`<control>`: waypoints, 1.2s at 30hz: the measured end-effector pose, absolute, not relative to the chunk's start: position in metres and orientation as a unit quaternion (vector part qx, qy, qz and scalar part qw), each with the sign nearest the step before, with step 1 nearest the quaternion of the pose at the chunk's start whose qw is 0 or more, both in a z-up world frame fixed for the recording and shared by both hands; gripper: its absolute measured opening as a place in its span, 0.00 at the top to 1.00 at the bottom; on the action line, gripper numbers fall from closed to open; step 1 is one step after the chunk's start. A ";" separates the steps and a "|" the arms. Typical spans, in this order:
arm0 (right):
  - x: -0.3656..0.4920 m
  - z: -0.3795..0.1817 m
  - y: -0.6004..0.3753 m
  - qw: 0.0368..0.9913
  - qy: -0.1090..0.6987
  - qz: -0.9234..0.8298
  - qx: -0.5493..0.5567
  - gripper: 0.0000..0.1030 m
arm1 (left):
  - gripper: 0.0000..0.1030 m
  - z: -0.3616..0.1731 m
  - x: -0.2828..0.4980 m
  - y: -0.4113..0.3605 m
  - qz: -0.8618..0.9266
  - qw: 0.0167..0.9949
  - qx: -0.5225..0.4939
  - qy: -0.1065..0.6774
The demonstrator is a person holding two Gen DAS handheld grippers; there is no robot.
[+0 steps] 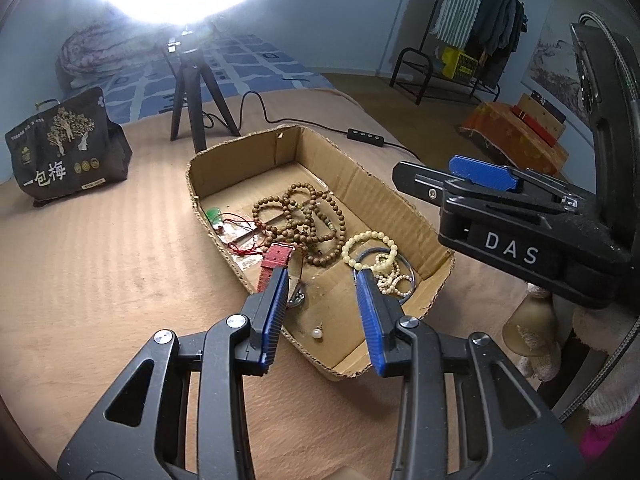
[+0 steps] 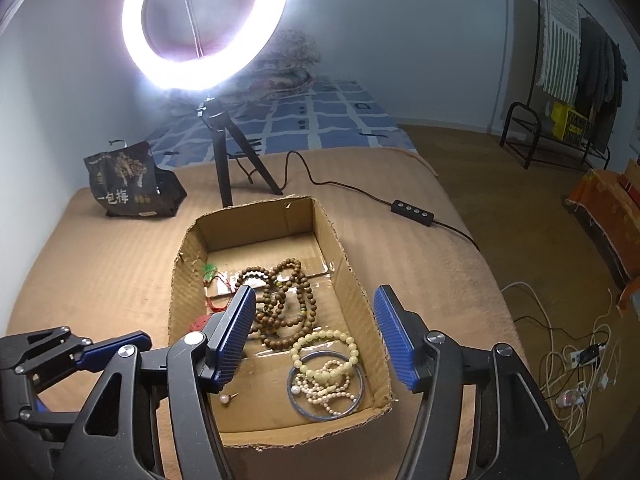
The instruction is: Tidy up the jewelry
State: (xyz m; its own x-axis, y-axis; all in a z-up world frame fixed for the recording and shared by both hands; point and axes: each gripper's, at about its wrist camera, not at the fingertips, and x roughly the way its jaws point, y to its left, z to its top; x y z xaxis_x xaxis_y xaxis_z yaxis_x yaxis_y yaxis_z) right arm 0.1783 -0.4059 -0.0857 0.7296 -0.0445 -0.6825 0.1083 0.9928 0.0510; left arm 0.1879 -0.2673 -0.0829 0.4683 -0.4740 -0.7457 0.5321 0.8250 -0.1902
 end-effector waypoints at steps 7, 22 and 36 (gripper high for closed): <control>0.169 -0.074 -0.400 0.934 0.353 -0.040 0.041 0.36 | 0.66 -0.070 0.181 -0.253 -0.287 0.867 0.038 0.406; 0.131 -0.039 -0.381 0.951 0.305 -0.049 0.029 0.26 | 0.61 -0.030 0.149 -0.211 -0.275 0.892 0.032 0.356; 0.088 -0.017 -0.374 0.962 0.267 -0.056 0.023 0.22 | 0.29 0.005 0.091 -0.193 -0.284 0.913 0.045 0.291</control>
